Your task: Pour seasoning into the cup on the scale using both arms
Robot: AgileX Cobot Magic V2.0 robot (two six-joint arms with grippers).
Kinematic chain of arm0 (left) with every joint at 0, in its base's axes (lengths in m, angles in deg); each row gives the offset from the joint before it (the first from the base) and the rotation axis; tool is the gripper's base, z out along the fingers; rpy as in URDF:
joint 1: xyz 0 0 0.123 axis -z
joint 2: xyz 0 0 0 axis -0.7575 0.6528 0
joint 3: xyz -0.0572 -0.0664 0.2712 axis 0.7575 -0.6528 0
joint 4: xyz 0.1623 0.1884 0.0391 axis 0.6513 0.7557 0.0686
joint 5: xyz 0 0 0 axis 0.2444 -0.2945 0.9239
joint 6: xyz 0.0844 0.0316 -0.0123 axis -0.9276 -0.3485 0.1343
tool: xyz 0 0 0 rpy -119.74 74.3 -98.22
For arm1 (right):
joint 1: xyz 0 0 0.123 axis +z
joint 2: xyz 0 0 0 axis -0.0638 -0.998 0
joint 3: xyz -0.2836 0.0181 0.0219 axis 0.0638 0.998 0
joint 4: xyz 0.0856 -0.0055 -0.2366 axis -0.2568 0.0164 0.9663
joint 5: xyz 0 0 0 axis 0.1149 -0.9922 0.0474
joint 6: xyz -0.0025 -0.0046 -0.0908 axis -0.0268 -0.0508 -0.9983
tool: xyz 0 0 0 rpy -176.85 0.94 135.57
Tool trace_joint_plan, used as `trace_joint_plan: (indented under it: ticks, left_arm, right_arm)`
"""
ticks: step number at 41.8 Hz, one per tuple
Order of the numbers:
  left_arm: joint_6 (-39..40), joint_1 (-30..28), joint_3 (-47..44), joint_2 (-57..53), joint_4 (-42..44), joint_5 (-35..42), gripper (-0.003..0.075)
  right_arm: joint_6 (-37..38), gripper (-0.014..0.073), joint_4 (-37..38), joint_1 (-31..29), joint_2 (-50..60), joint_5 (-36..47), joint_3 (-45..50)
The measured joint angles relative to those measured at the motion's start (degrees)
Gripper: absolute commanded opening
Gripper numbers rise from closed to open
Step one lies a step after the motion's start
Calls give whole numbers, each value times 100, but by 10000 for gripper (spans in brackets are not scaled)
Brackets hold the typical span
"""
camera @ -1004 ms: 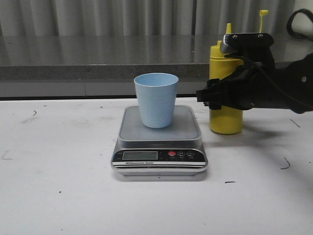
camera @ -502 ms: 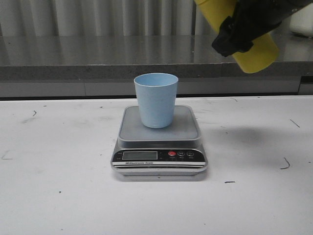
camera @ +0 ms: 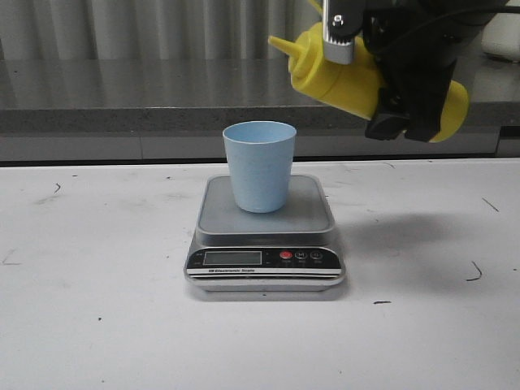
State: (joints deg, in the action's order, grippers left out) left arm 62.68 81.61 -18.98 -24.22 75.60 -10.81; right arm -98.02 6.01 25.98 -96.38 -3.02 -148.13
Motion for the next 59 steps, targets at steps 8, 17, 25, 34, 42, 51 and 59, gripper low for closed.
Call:
trace_joint_plan:
  ticks: [8, 17, 25, 34, 42, 51, 59]
  left_arm:
    - [0, 0, 0, 0, 0, 0, 313]
    - [0, 0, 0, 0, 0, 0, 313]
    - [0, 0, 0, 0, 0, 0, 313]
    - [0, 0, 0, 0, 0, 0, 313]
    - [0, 0, 0, 0, 0, 0, 313]
    - [0, 0, 0, 0, 0, 0, 313]
    - [0, 0, 0, 0, 0, 0, 313]
  right_arm:
    - [1110, 318, 1127, 13, -122, -613, -393]
    - [1580, 318, 2811, 369, -299, -906, -629]
    - [2145, 318, 4108, 735, -516, -1113, -650]
    - [3050, 318, 5397, 920, -705, -1484, -699]
    - [3410, 318, 6053, 946, -870, -1741, -699]
    - [3449, 318, 6185, 946, -903, -1528, -699]
    - [3727, 318, 6195, 946, -903, -1442, -699]
